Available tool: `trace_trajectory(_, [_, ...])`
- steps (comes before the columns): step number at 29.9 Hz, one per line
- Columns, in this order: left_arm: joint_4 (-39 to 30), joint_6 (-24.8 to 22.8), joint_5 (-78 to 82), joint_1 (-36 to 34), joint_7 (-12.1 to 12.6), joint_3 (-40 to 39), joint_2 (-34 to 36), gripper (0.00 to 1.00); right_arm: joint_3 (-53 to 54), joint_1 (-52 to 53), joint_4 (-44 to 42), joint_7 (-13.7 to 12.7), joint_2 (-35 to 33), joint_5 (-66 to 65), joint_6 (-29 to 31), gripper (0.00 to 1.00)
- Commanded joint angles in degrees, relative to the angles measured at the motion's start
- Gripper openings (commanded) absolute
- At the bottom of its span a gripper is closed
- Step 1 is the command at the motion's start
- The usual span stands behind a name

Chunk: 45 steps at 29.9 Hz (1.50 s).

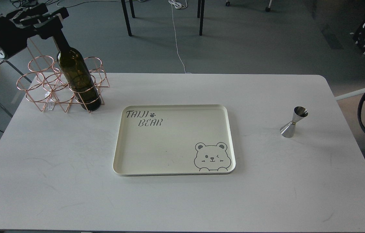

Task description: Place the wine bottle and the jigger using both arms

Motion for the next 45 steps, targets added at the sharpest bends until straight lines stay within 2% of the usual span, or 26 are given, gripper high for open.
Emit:
trace_trajectory(1, [0.3,-0.1,-14.8,-0.2,0.0,0.0,2.0,0.98,0.1,0.0,0.1,0.0,-0.1,0.0,0.0,0.97])
trace_trajectory(6, [1.2,-1.0,-28.9,-0.1,0.0,0.0,4.3,0.98,0.9,0.0,0.0,0.0,-0.1,0.0,-0.5,0.99])
trace_trajectory(11, [4.5,-7.7,-42.3,0.2,0.0,0.2,5.7,0.98,1.5,-0.3,-0.4,0.0,-0.3,0.1,-0.9,0.99])
trace_trajectory(18, [11.6,-13.8,-63.8,2.7,0.0,0.3,4.8,0.98,3.7,-2.2,-1.9,0.0,0.1,2.2,-0.3,0.99])
trace_trajectory(22, [12.9,-20.0,-75.6,6.0,0.0,0.0,2.3,0.98,7.9,-5.4,-1.8,0.0,0.2,4.2,0.0,0.99])
trace_trajectory(29, [21.2,-25.6,-93.7,13.0,0.0,-0.3,-5.7,0.98,10.4,-10.9,-1.9,0.0,1.5,5.6,6.6,0.99])
trace_trajectory(33, [23.5,-31.1,-98.3,16.8,0.0,-2.1,-8.3,0.98,10.5,-12.5,-1.9,0.0,1.8,9.0,7.2,0.99])
trace_trajectory(40, [23.5,-31.6,-99.7,23.3,0.0,-11.9,-11.9,0.99,10.5,-15.5,-1.9,0.0,2.7,15.1,11.0,0.99])
trace_trajectory(45, [23.6,-31.6,-99.7,24.2,0.0,-12.6,-12.5,0.99,10.3,-15.6,-1.9,0.0,4.1,15.1,11.3,0.99])
